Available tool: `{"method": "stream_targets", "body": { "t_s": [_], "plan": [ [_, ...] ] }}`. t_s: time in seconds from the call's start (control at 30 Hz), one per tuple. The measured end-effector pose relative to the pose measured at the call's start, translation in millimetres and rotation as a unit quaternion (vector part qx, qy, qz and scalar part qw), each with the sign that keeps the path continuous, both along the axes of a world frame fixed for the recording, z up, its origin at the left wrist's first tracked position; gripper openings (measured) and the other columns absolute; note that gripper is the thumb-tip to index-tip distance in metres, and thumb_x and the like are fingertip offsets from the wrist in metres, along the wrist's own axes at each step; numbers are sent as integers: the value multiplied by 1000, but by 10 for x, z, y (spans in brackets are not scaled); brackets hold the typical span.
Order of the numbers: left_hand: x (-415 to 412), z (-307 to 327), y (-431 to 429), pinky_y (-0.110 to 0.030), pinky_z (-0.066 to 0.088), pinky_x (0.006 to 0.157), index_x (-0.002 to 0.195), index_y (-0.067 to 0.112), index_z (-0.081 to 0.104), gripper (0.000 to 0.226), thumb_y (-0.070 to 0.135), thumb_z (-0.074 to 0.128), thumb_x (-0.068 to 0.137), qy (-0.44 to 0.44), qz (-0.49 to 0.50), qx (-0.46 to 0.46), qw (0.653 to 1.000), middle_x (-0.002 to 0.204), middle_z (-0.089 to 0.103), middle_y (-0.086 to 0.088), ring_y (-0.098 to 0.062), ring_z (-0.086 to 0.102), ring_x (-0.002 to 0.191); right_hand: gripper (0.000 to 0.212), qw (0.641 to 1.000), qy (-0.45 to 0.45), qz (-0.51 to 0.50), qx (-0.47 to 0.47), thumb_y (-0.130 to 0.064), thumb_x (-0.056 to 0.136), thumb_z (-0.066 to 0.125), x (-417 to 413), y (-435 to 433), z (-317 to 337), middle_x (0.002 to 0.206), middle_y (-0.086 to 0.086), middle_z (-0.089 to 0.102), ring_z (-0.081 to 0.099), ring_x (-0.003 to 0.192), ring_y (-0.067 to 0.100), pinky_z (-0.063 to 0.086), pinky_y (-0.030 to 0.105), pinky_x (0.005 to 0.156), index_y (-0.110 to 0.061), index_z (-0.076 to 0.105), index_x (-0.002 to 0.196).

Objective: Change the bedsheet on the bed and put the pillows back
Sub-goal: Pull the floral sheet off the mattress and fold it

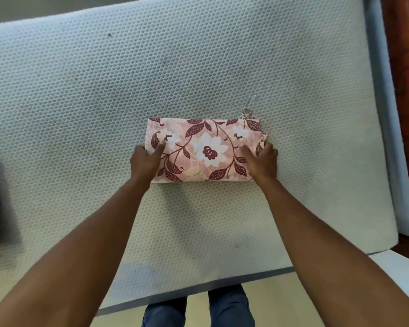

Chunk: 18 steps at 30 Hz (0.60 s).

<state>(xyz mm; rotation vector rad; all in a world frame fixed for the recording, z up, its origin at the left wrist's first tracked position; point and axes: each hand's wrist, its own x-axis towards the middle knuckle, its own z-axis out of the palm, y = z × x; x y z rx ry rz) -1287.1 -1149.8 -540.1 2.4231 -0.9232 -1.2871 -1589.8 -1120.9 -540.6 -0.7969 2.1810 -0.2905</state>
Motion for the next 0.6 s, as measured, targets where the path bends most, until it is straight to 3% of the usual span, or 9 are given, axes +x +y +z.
{"method": "stream_targets", "body": {
  "t_s": [0.07, 0.13, 0.23, 0.37, 0.43, 0.53, 0.6],
  "plan": [
    [32, -29, -45, -36, 57, 84, 115, 8, 67, 57, 53, 78, 81, 68, 37, 16, 997, 106, 71, -3, -20, 69, 94, 90, 1000, -20, -7, 1, -58, 80, 77, 41, -47, -49, 141, 20, 54, 54, 129, 35, 44, 41, 108, 1, 44, 139],
    [108, -27, -132, -37, 63, 74, 115, 7, 71, 48, 40, 82, 81, 164, 76, 42, 983, 103, 77, -9, -23, 76, 87, 74, 993, -92, -72, -5, -51, 76, 84, 13, -118, -41, 125, 15, 69, 67, 115, 29, 53, 41, 101, -3, 61, 127],
    [217, 99, -241, -35, 61, 64, 116, 7, 72, 42, 33, 81, 84, 254, 96, 99, 957, 97, 78, -11, -24, 77, 82, 40, 931, -320, -175, -3, -24, 78, 86, -113, -155, 78, 104, 14, 78, 76, 96, 30, 60, 54, 91, -7, 75, 113],
    [276, 499, -273, -37, 62, 70, 117, 10, 71, 38, 34, 75, 88, 305, 90, 86, 944, 103, 78, -11, -26, 76, 87, 34, 863, -474, -168, 38, -18, 93, 65, -142, -168, 476, 119, 17, 73, 74, 101, 32, 59, 52, 91, -9, 71, 125],
    [318, 822, -279, -36, 62, 67, 116, 10, 70, 35, 34, 72, 91, 315, 86, 67, 943, 105, 77, -12, -25, 77, 85, 30, 839, -519, -156, 36, -20, 98, 57, -84, -174, 790, 122, 15, 72, 73, 102, 30, 59, 51, 91, -12, 71, 124],
    [433, 1431, -329, -35, 62, 67, 116, 7, 71, 34, 31, 71, 92, 323, 68, 42, 943, 113, 74, -17, -24, 76, 84, 31, 842, -519, -145, 14, -18, 99, 60, 42, -197, 1293, 120, 15, 73, 75, 98, 28, 63, 44, 79, -10, 68, 128],
    [554, 1994, -336, -34, 63, 70, 115, 6, 71, 31, 29, 65, 95, 351, 57, 31, 934, 114, 73, -17, -22, 76, 81, 38, 848, -516, -121, -12, -14, 97, 63, 156, -241, 1729, 127, 19, 69, 74, 102, 30, 62, 44, 81, -5, 64, 135]
  ]
}}
